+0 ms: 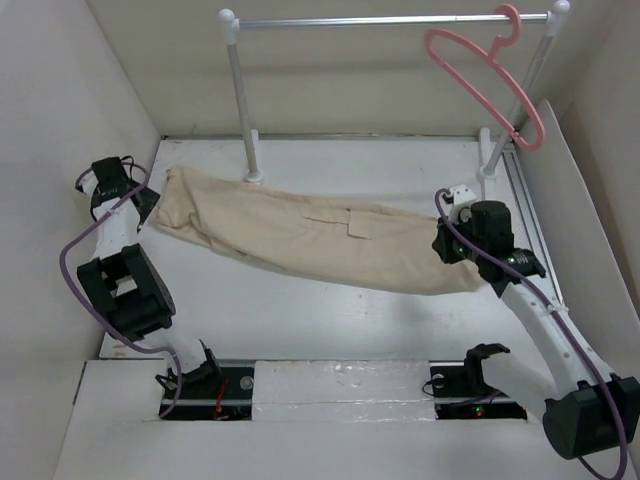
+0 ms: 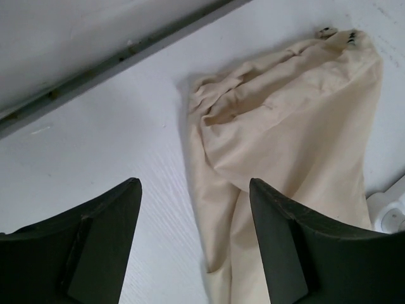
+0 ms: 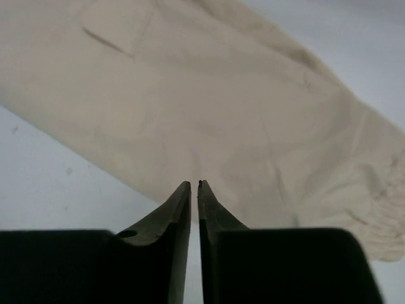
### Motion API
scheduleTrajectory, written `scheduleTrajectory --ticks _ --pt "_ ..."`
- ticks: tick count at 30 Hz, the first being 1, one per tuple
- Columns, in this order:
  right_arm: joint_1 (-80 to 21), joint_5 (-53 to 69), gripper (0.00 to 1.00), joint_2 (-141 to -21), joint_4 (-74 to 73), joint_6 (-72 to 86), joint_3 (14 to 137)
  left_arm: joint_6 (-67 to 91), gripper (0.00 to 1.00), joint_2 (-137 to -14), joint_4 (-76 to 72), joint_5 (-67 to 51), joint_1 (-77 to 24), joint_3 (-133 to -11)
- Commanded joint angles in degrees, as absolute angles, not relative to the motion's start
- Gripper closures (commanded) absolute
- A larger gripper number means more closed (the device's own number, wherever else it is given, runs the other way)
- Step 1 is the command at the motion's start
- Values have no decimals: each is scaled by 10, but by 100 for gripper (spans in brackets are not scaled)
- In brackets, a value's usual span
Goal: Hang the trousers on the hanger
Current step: Fold the trousers at the center of the board.
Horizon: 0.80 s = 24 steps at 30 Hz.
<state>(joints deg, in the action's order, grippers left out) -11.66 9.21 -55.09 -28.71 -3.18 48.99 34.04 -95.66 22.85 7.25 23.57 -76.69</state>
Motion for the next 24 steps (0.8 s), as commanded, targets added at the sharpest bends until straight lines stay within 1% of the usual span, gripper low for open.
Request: scheduleTrajectory --ticks 1,3,5,6,7,8,10,12,13,15,16,18,19,21,22,24 --pt "-127 141 84 -545 -283 -48 440 349 35 -940 158 7 243 -708" --pt "-133 164 74 -538 -288 -66 429 352 35 -946 143 -14 243 -707" --pt "-144 185 57 -537 -300 -72 422 348 41 -972 145 -21 243 -720" --pt "-144 185 57 -537 -301 -72 422 348 41 -972 145 -21 243 -729" --pt "-149 187 50 -535 -302 -72 418 348 42 -992 153 -21 243 -738" --pt "-155 185 48 -534 -305 -71 420 339 41 -998 155 -27 243 -744" --pt "-155 185 46 -530 -305 -67 418 333 41 -1024 154 -33 243 -758" --pt "-160 185 45 -526 -301 -60 413 327 42 -1042 157 -35 243 -779" --pt "-160 187 45 -526 -301 -59 412 328 51 -1060 160 -36 243 -785" --pt "-166 185 45 -525 -306 -56 409 330 57 -1074 160 -44 243 -802" --pt "-166 180 45 -523 -309 -55 408 332 63 -1083 159 -41 243 -806" --pt "-172 178 45 -519 -312 -51 402 333 64 -1088 154 -35 237 -813" --pt "-178 176 45 -516 -314 -48 398 333 69 -1094 152 -34 237 -817" --pt "-178 174 45 -512 -309 -38 389 333 74 -1099 152 -28 232 -824" --pt "-185 173 45 -510 -309 -34 386 334 79 -1108 152 -26 232 -828" --pt "-190 166 44 -509 -308 -27 385 333 82 -1114 159 -14 232 -830"
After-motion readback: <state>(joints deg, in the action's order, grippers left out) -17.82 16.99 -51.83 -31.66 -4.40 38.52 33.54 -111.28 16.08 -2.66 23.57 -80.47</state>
